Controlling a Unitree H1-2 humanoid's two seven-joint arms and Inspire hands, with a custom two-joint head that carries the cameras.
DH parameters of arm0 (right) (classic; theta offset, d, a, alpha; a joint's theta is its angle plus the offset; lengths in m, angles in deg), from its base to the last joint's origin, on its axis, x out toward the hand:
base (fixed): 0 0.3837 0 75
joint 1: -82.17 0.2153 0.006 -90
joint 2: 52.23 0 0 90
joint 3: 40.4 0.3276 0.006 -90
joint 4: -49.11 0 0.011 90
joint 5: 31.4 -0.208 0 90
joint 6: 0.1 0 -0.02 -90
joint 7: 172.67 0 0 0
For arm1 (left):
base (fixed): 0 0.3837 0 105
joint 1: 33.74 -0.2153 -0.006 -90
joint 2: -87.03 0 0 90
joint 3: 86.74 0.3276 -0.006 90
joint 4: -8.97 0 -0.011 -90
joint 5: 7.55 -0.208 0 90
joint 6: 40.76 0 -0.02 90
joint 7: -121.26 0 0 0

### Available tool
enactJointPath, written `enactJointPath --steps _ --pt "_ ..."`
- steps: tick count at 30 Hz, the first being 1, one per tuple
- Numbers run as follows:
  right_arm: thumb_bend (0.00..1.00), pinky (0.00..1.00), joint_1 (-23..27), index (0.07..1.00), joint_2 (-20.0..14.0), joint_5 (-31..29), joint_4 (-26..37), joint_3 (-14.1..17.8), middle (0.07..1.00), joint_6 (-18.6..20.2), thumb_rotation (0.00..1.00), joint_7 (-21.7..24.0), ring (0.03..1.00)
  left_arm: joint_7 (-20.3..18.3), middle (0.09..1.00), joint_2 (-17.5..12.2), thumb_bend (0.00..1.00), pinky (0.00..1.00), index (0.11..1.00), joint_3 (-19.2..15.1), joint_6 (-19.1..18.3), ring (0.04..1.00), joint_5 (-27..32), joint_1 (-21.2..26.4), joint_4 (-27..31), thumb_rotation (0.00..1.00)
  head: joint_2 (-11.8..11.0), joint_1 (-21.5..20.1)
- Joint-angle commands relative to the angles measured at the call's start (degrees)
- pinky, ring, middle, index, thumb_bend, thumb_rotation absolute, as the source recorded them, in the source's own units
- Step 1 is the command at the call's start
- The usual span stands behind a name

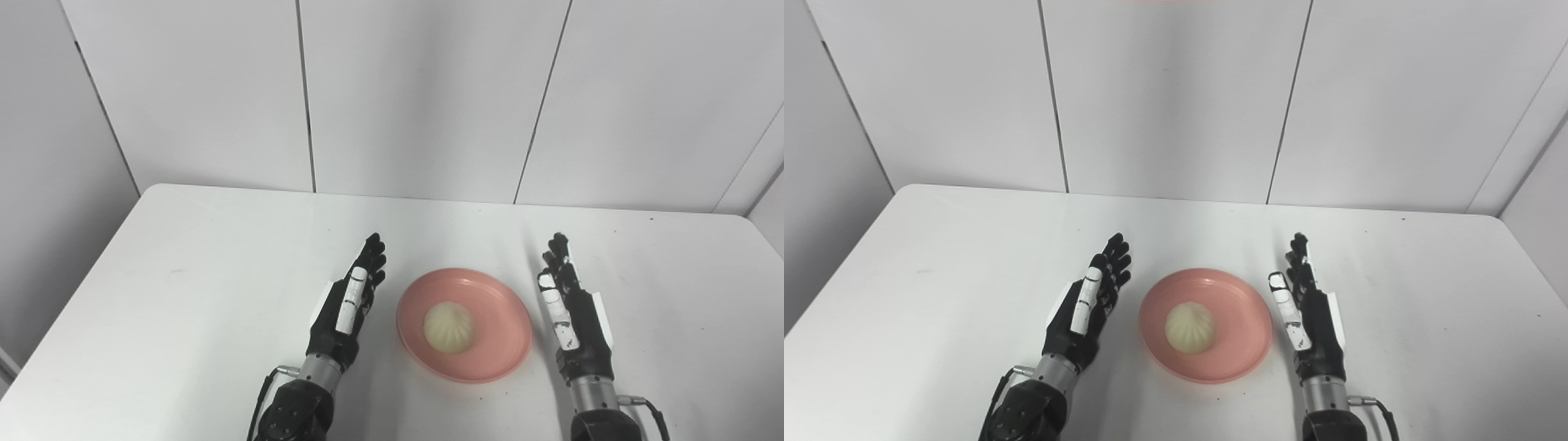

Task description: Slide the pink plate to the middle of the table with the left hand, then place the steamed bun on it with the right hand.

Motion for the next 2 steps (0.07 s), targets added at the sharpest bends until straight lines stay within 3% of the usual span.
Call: enactJointPath --steps 1,2 --pt "0.66 1.0 0.5 1.0 0.1 -1.6 3.0 0.5 1.0 1.2 0.92 1.0 1.0 1.1 1.0 -0.5 0.56 1.0 0.991 0.4 0.8 1.0 -2.0 -1.1 0.9 1.0 0.1 0.3" --pt "0.66 1.0 0.3 1.0 0.1 -1.9 3.3 0.5 1.0 1.6 0.92 1.1 1.0 1.5 1.0 -0.5 0.55 1.0 0.99 0.5 1.2 1.0 -2.6 -1.4 1.2 1.0 0.1 0.3"
